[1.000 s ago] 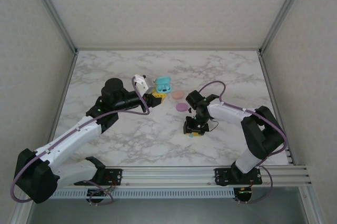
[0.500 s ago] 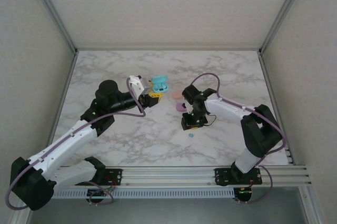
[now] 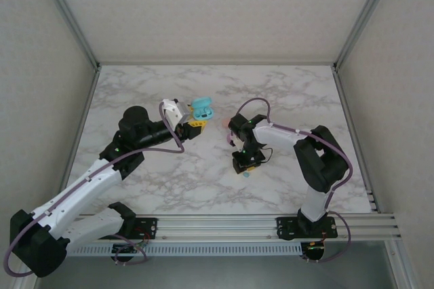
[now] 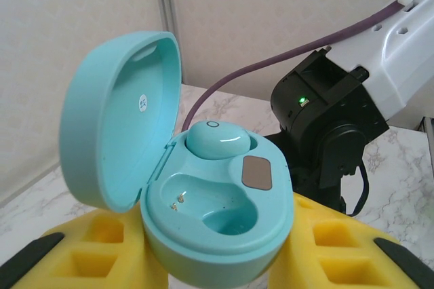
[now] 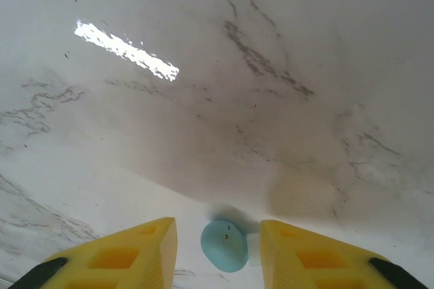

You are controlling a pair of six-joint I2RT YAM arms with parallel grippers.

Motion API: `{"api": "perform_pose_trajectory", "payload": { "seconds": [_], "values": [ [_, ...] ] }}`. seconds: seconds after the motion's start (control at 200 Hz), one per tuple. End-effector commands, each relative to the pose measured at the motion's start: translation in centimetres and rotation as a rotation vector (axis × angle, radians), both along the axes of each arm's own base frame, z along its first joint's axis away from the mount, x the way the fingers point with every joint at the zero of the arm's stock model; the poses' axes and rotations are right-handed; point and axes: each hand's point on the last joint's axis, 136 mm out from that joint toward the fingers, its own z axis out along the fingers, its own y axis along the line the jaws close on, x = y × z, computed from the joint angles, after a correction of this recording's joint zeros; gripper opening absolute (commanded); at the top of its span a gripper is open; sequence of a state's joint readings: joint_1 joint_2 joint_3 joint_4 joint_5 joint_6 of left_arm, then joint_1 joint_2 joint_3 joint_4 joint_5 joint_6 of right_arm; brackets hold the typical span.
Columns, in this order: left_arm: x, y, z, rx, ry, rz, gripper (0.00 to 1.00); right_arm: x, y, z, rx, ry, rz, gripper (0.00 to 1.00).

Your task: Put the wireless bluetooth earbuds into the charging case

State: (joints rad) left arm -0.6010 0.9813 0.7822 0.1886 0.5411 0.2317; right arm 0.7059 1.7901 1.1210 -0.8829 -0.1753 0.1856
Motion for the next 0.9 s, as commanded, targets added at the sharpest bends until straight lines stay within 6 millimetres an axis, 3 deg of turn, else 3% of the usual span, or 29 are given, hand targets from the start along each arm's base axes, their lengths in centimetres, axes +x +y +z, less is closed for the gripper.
{"api": "perform_pose_trajectory", "payload": {
  "seconds": [0.0,0.355,0.896],
  "values": [
    [-0.3,0.0,0.0,0.002,-0.008,-0.001,0.29,-0.7,-0.4,-0.1,-0.028,0.029,0.044,0.38],
    [-0.2,-0.2,0.1,0.002,-0.007,-0.004,0.29,-1.7,-0.5,0.1,-0.018,0.068,0.037,0.39],
    [-0.2,-0.2,0.0,0.003,-0.006,-0.006,0.29,-0.6,-0.9,-0.5,-0.082,0.029,-0.002,0.29]
  ]
}}
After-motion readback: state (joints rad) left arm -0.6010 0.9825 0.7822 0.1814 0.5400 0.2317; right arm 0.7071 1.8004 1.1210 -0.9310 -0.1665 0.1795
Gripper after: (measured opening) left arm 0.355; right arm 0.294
